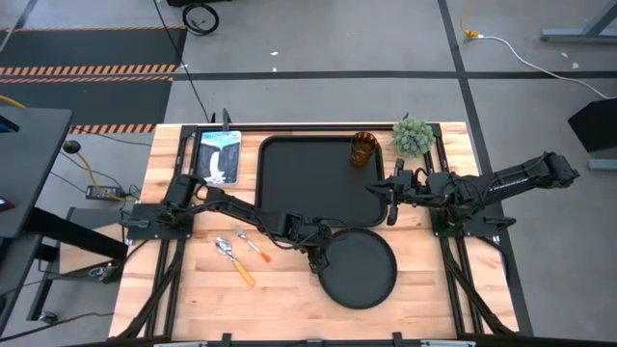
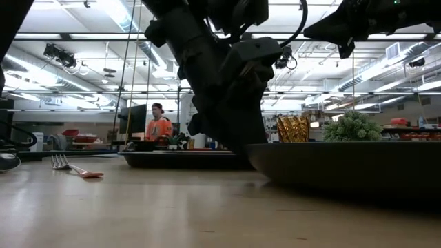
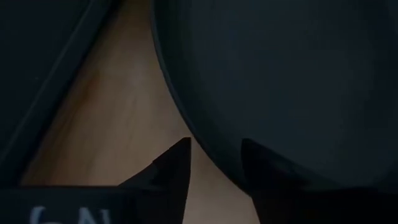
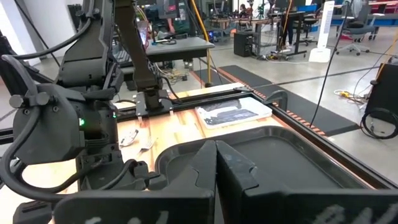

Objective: Pick and place plate/cup/fork/spoon on tray
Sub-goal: Put the black plate on the black tray to the bottom left of the brown cup

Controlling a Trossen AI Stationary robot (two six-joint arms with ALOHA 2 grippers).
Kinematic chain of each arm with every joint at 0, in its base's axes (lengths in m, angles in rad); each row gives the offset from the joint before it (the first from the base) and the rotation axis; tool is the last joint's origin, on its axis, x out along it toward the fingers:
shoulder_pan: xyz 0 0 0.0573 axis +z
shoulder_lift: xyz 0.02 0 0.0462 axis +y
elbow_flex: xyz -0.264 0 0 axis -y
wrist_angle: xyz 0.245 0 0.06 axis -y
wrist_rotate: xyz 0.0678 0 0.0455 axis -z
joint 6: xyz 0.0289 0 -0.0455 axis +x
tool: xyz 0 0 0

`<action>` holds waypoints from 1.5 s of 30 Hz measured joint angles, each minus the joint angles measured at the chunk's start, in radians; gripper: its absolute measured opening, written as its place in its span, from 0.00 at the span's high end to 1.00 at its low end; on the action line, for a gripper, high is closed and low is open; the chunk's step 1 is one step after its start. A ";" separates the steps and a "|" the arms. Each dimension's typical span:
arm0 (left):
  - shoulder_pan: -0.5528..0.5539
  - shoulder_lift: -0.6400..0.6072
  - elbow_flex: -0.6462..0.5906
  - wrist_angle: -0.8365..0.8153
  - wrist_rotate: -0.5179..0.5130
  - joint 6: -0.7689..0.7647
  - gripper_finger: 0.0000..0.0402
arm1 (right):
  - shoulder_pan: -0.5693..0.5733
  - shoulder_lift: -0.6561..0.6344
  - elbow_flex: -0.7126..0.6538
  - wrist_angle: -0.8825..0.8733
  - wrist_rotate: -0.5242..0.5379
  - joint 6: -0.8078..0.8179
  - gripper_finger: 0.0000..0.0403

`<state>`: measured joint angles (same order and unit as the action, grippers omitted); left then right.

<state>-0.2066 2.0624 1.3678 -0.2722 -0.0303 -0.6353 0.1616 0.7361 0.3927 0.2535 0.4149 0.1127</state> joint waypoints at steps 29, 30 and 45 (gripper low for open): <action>0.010 0.000 0.000 0.000 -0.022 0.044 0.97 | 0.000 0.000 0.000 0.000 0.004 0.000 0.98; 0.015 0.000 0.005 -0.006 -0.008 0.044 0.97 | 0.000 0.000 0.000 0.000 0.004 0.000 0.98; 0.163 0.000 0.253 -0.320 0.051 0.230 0.97 | 0.000 0.000 0.000 0.000 0.003 0.000 0.98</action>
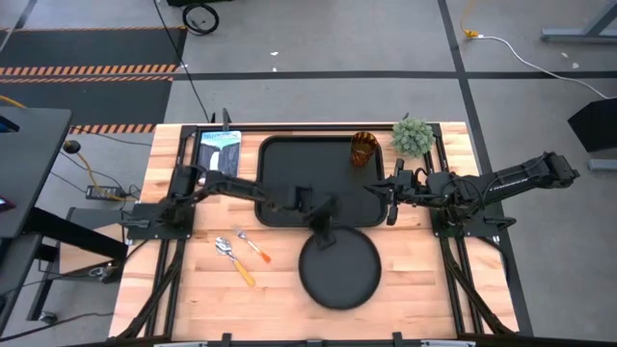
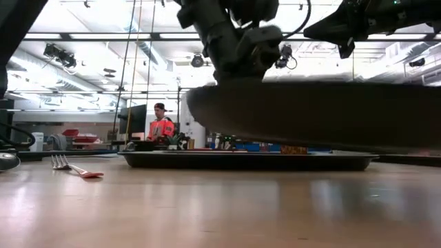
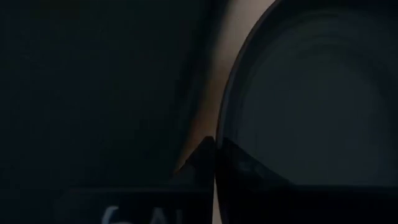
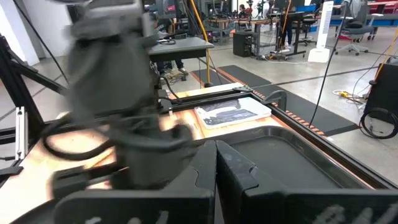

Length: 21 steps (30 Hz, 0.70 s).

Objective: Pick and place plate/cup/fork/spoon on tray
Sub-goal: Put the black plate on the black tray to the bottom left of the brown cup

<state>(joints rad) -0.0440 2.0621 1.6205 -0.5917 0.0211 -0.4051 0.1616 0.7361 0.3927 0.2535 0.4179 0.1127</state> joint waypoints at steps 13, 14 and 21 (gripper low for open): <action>0.290 0.000 0.017 -0.042 0.056 0.050 0.97 | 0.000 0.000 0.000 0.000 0.004 -0.004 0.98; 0.310 0.000 0.017 -0.041 0.063 0.050 0.97 | 0.000 0.000 0.000 0.000 0.004 -0.004 0.98; 0.423 0.007 0.016 0.002 0.060 0.026 0.97 | 0.000 -0.001 0.000 0.015 0.005 -0.011 0.98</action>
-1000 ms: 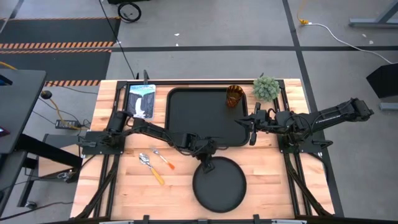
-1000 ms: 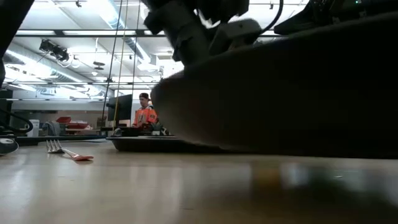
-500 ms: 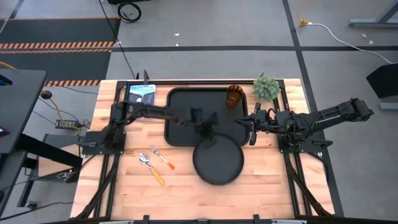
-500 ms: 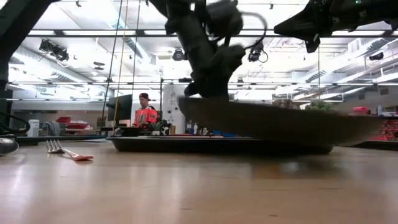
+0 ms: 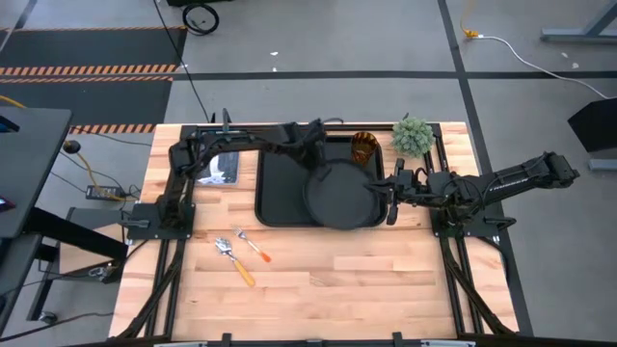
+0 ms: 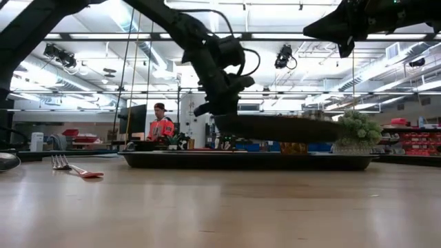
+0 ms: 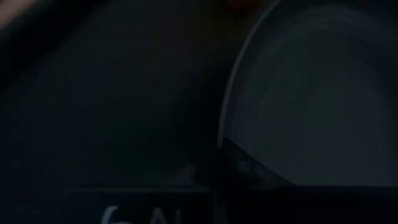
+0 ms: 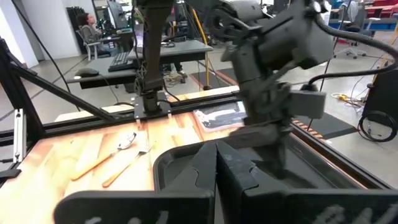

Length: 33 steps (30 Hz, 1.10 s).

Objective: Pick and place plate/cup/fork/spoon on tray
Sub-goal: Put the black plate on the black tray to the bottom left of the brown cup, then put the orange fork on the black tray

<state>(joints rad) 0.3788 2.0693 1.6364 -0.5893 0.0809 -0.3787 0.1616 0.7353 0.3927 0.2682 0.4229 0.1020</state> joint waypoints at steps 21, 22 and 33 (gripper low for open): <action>0.038 0.059 -0.012 0.060 -0.040 -0.002 0.90 | 0.003 -0.002 0.000 0.010 -0.001 0.000 0.98; 0.038 0.059 -0.012 0.059 -0.040 -0.002 0.87 | 0.003 -0.002 0.000 0.010 -0.001 0.000 0.98; 0.029 -0.004 -0.011 -0.053 -0.032 0.173 0.71 | 0.003 -0.002 0.000 0.009 -0.002 0.001 0.98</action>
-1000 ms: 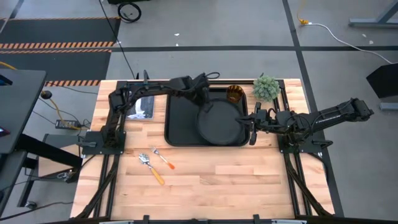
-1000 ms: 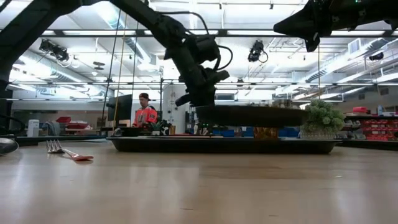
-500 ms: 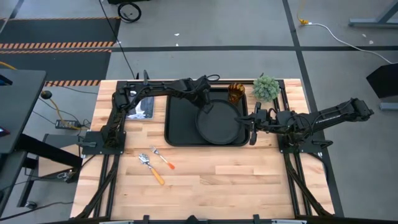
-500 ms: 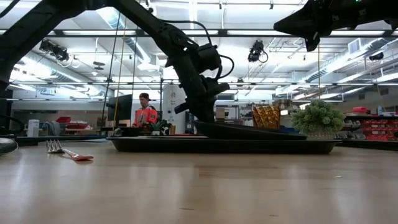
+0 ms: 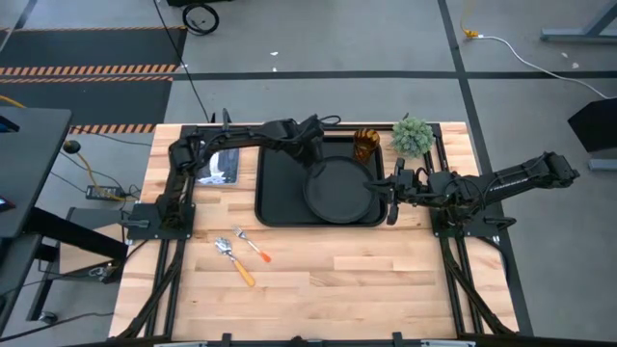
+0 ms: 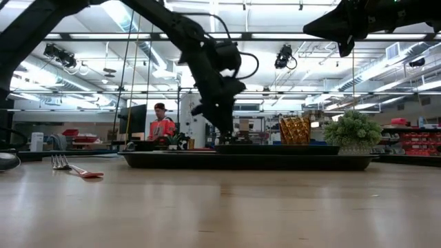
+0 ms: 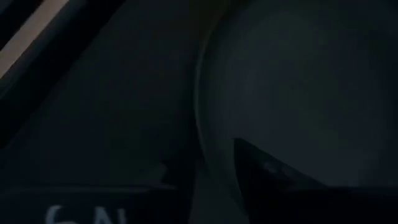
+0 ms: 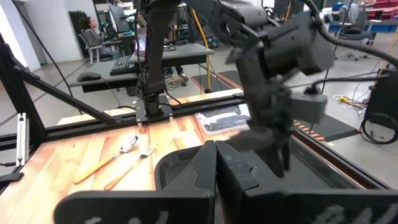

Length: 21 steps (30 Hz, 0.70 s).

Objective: Pick and place plate/cup/fork/spoon on tray
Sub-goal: Put the orange fork on the black tray

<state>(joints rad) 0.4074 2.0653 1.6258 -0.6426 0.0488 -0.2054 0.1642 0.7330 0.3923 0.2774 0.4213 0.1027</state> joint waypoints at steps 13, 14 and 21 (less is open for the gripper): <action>-0.202 -0.086 0.000 -0.548 0.106 0.031 0.73 | 0.000 0.000 0.000 0.021 0.001 -0.001 0.98; -0.230 -0.086 -0.004 -0.545 0.106 0.032 0.73 | 0.000 0.002 0.000 0.021 0.002 -0.001 0.98; -0.419 -0.087 -0.016 -0.492 0.024 0.044 0.73 | 0.002 0.037 0.000 0.018 0.002 -0.010 0.98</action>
<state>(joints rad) -0.0112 1.9785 1.6100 -1.1349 0.0731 -0.1618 0.1658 0.7703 0.3923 0.2949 0.4236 0.0929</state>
